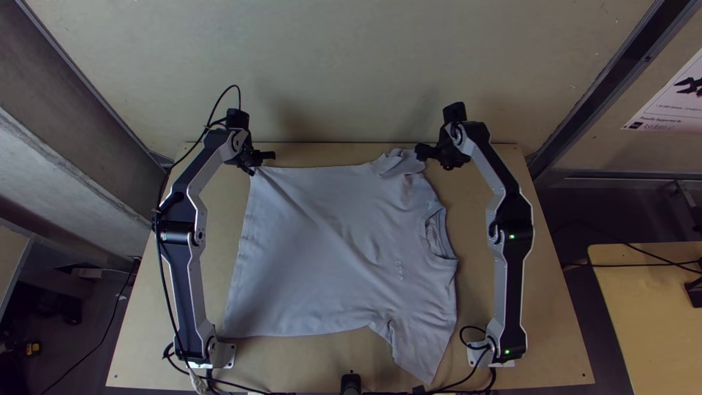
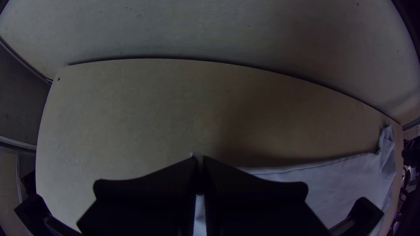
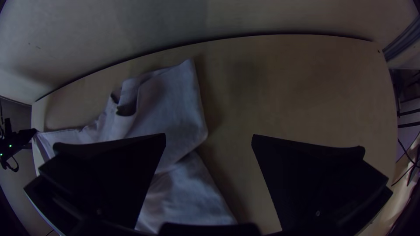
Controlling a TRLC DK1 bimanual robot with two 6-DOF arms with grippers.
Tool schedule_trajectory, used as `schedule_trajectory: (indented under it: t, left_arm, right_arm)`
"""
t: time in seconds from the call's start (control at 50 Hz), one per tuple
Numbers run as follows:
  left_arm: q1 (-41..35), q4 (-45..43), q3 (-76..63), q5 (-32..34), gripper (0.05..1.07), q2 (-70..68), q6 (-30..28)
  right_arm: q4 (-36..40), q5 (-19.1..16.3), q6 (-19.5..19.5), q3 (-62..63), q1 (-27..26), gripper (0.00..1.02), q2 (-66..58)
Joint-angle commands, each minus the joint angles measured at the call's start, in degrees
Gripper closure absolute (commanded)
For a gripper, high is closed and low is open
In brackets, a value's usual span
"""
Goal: Fold the t-shirt
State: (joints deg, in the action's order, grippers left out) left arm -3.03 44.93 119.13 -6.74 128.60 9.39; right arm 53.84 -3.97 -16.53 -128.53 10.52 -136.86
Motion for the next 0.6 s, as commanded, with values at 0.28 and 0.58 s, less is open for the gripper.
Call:
schedule_trajectory:
  t: [0.28, 0.58]
  left_arm:
    - [-0.58, -0.1, -0.92, -0.38, 1.05, -3.35, -0.33]
    - [-1.46, 0.25, -1.27, -0.38, 1.05, -3.61, -0.07]
  right_arm:
    - [0.3, -0.52, -2.1, -4.8, 2.84, 0.46, -7.11]
    - [-3.75, -0.43, -0.96, -5.06, 4.59, 1.0, -5.79]
